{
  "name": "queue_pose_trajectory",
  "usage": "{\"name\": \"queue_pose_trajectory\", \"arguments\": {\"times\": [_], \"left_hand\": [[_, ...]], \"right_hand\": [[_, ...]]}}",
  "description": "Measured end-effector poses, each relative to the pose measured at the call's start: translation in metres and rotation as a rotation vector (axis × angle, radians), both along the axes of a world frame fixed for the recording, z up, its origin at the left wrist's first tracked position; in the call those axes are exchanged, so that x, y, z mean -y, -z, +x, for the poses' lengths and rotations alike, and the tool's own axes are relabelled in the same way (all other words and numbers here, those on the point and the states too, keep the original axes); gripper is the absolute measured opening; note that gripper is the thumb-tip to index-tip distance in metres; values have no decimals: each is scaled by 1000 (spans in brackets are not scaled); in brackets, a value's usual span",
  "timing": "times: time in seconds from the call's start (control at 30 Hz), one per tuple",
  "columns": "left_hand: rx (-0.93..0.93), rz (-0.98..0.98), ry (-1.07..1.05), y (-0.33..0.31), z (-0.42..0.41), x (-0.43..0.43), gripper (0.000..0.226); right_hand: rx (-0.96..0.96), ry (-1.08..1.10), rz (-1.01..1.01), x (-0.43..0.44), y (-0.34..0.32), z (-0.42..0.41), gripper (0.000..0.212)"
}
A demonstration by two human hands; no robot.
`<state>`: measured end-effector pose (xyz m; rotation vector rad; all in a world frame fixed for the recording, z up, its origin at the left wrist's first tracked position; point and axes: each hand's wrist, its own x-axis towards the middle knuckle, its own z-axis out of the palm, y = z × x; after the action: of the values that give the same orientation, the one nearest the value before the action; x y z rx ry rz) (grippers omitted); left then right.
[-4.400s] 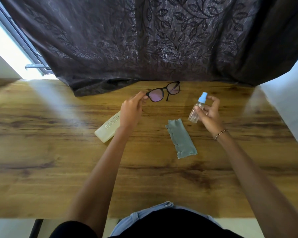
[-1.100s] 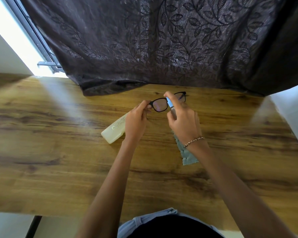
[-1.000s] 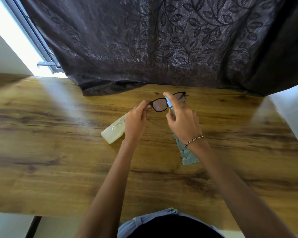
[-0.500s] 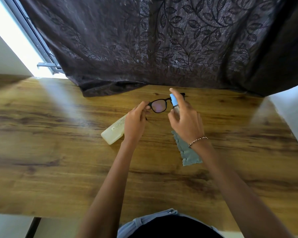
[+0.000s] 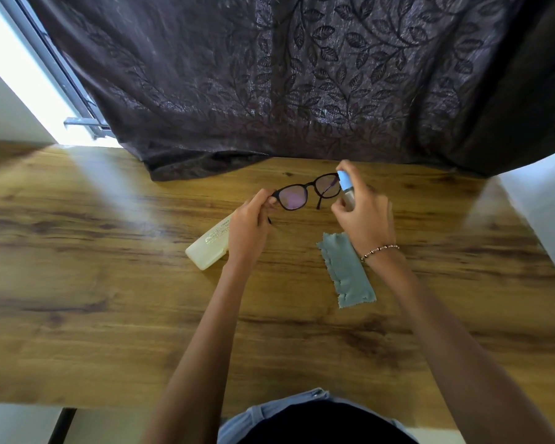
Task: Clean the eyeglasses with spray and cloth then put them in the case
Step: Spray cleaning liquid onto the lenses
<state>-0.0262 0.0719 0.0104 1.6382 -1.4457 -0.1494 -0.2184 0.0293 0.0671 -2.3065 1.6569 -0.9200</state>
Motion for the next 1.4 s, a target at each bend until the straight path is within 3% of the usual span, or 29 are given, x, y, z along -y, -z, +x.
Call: {"name": "queue_pose_trajectory", "arguments": {"times": [0.27, 0.53, 1.0, 1.2, 1.4], "left_hand": [[3, 18, -7, 0, 1, 0, 20], [1, 29, -7, -1, 1, 0, 19], [21, 31, -14, -2, 0, -1, 18], [24, 26, -17, -2, 0, -1, 20], [27, 33, -15, -2, -1, 0, 19]], "right_hand": [[-69, -61, -69, 2, -1, 0, 58], [54, 35, -140, 0, 0, 0, 47], [57, 29, -83, 2, 5, 1, 56], [174, 45, -25, 14, 14, -12, 50], [337, 175, 216, 32, 48, -41, 62]]}}
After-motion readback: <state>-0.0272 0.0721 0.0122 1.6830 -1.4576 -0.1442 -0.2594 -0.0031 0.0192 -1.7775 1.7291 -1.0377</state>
